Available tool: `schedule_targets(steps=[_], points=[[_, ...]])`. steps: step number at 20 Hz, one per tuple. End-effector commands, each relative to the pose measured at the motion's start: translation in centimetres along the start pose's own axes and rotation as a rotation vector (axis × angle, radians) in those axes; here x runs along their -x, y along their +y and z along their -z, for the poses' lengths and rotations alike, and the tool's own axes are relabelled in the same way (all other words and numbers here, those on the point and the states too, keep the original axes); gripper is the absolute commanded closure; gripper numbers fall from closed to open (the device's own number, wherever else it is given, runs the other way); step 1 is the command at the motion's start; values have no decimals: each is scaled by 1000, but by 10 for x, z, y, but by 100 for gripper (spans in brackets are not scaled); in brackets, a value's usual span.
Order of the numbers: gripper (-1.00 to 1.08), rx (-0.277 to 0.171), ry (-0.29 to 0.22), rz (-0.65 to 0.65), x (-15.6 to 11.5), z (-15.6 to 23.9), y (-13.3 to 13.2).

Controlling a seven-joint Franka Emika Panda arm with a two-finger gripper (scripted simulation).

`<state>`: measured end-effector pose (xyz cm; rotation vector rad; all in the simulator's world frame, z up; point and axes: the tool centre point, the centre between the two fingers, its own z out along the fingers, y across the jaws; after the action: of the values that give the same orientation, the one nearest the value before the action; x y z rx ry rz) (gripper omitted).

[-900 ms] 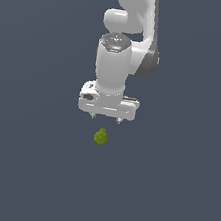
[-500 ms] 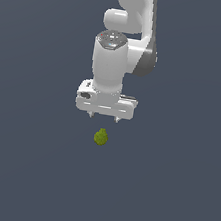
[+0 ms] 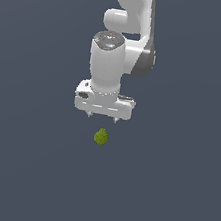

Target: Pick up the object and move it to a goal position.

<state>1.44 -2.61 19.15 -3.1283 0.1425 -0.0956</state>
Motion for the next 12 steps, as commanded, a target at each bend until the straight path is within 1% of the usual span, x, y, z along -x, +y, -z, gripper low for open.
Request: schedule_targets(steps=[1, 6, 12], points=[[-92, 0, -4, -18, 0, -6, 0], [-92, 2, -16, -83, 1, -25, -1], [-92, 9, -36, -199, 3, -60, -3]])
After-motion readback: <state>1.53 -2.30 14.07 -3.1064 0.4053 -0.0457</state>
